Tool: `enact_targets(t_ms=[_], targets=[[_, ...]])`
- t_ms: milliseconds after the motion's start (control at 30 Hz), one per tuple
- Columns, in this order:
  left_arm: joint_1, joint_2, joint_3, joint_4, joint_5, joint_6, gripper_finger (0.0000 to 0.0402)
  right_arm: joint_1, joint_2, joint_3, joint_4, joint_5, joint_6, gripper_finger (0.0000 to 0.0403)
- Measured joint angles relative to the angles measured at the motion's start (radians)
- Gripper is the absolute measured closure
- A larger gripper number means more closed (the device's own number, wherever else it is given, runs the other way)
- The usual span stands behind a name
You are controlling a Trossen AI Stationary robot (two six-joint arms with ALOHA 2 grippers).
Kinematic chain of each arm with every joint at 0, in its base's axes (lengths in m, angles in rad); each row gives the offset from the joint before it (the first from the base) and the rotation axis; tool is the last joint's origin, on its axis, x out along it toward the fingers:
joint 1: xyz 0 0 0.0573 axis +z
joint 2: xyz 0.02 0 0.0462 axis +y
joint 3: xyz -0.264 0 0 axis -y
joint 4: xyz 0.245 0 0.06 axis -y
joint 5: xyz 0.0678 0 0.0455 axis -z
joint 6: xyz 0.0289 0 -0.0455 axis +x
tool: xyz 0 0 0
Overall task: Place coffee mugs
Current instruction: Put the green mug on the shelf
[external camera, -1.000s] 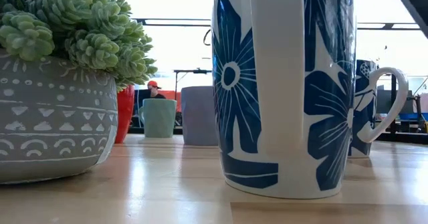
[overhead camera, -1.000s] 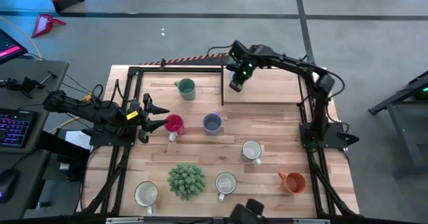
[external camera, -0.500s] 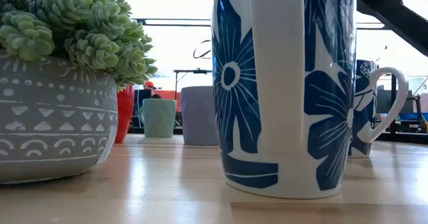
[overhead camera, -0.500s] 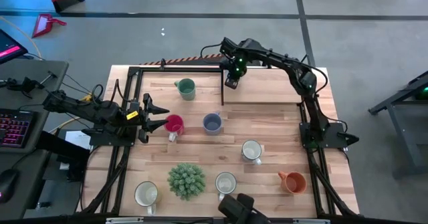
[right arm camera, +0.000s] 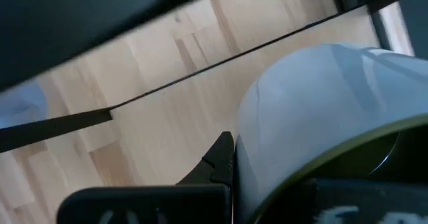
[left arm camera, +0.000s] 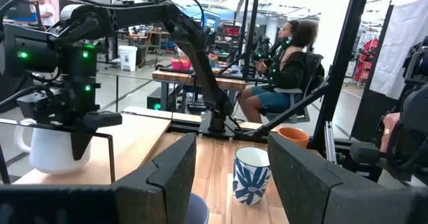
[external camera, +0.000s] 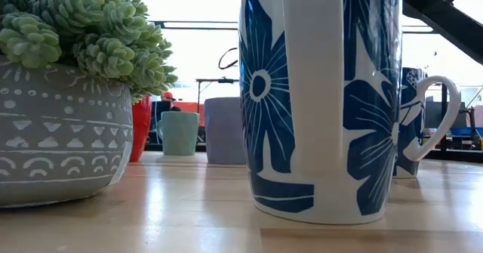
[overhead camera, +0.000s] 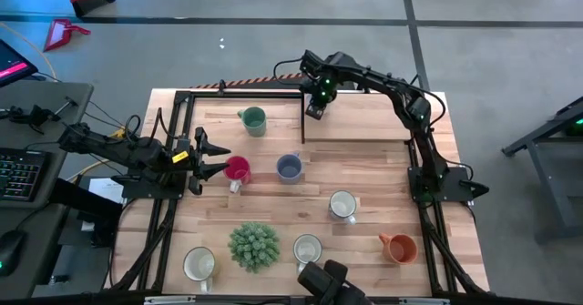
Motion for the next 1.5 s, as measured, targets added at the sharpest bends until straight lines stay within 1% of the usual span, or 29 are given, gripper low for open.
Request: enact_targets(t_ms=[167,333,400,833,1233,1500], targets=[[0.000,0.000,0.000,0.000,0.000,0.001,0.0227,0.000,0.000,-0.006,-0.010,0.000,-0.032,0.0403],[0.000,0.000,0.000,0.000,-0.007,0.000,0.0227,-0.004,-0.002,-0.047,0.013,0.005,0.003,0.0403],[0.000,0.000,0.000,0.000,-0.013,0.000,0.0227,-0.004,-0.002,-0.049,0.024,0.016,-0.001,0.0403],[0.000,0.000,0.000,0.000,-0.022,0.001,0.0227,-0.004,-0.002,-0.048,0.039,0.006,-0.006,0.0400],[0.000,0.000,0.000,0.000,-0.023,0.001,0.0227,-0.004,-0.002,-0.048,0.098,0.001,0.010,0.0368],[0.000,0.000,0.000,0.000,-0.023,0.001,0.0227,-0.002,-0.002,-0.048,0.099,0.001,0.019,0.0318]])
